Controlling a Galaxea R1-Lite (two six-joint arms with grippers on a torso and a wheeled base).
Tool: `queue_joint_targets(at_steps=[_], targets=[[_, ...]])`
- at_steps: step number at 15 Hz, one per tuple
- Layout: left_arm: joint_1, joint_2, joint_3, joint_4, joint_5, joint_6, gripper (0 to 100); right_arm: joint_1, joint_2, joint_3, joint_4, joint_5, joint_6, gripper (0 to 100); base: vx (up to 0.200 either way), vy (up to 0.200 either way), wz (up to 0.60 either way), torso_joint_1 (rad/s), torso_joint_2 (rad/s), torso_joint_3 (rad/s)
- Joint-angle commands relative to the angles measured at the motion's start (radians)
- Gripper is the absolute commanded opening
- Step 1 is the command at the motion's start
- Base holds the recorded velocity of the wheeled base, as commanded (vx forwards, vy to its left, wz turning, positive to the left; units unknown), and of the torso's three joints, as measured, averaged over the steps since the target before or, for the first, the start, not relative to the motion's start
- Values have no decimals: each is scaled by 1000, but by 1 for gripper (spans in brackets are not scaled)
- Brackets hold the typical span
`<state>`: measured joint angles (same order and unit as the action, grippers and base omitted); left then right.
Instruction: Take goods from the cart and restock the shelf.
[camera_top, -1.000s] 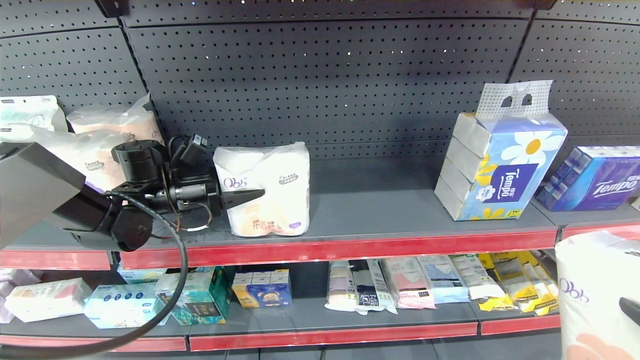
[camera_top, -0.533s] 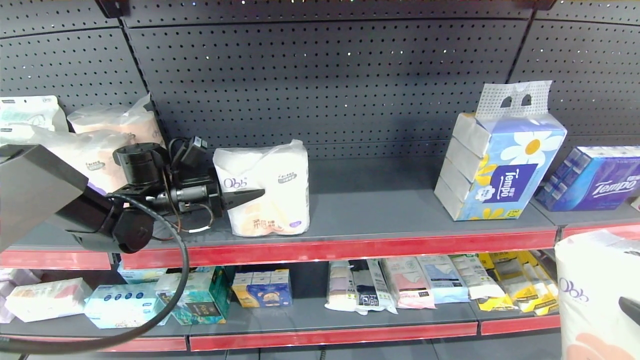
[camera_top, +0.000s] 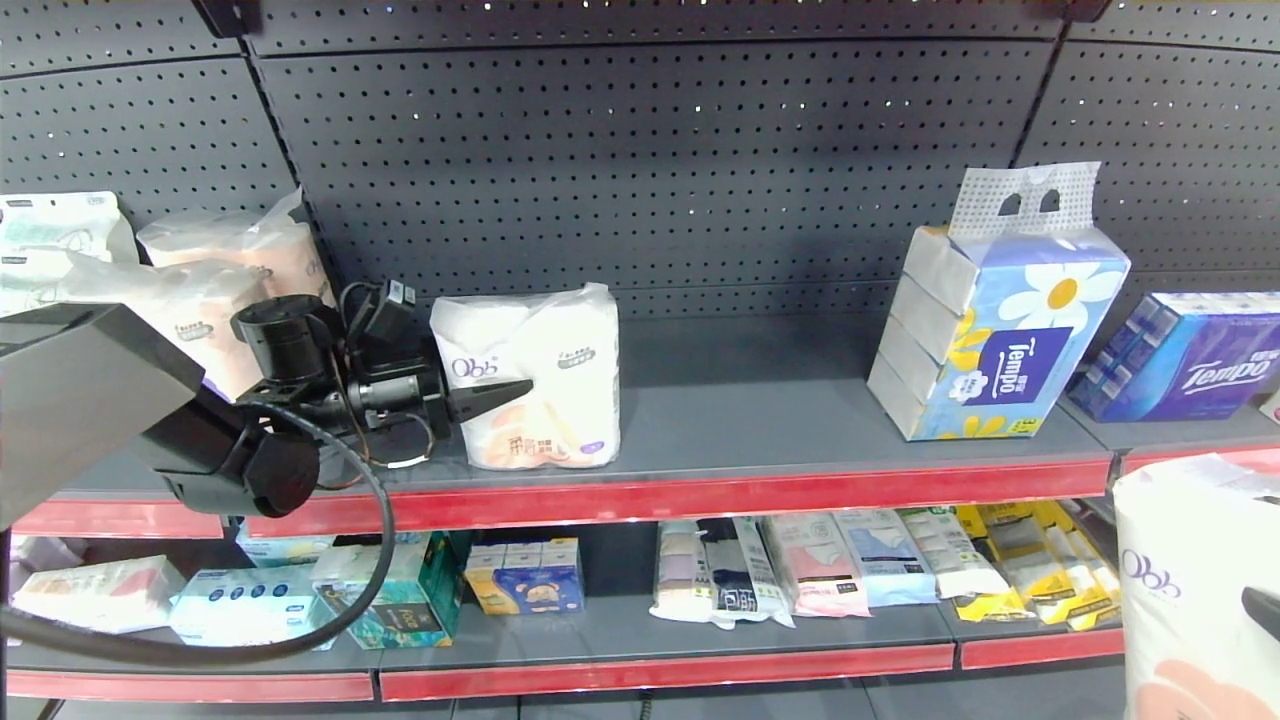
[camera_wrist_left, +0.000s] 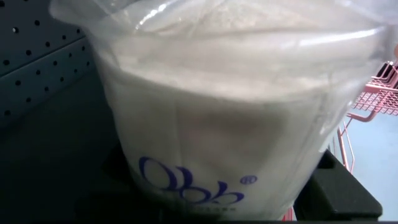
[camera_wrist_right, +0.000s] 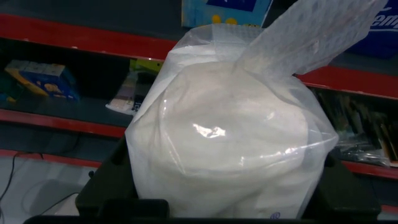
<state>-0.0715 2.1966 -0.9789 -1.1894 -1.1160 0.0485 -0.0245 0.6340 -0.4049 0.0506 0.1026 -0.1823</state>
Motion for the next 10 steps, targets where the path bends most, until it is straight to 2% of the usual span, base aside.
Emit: queue_joint_targets(at_steps=[1,6,9,10], targets=[[1,11,-3,2,1,-1,0,0,1,1,0,-7,0,0,0,0,0,0,0,0],[-1,5,-9,1,-4,-1,0,0,6,1,0,-9,0,0,0,0,0,0,0,0],[-2,-8,-9,4,-1,-13,0,0,4,1,0,-11,0,0,0,0,0,0,0,0],[-4,-9,-9,2,2,-27,0,0,3,1,0,-11,0,0,0,0,0,0,0,0]])
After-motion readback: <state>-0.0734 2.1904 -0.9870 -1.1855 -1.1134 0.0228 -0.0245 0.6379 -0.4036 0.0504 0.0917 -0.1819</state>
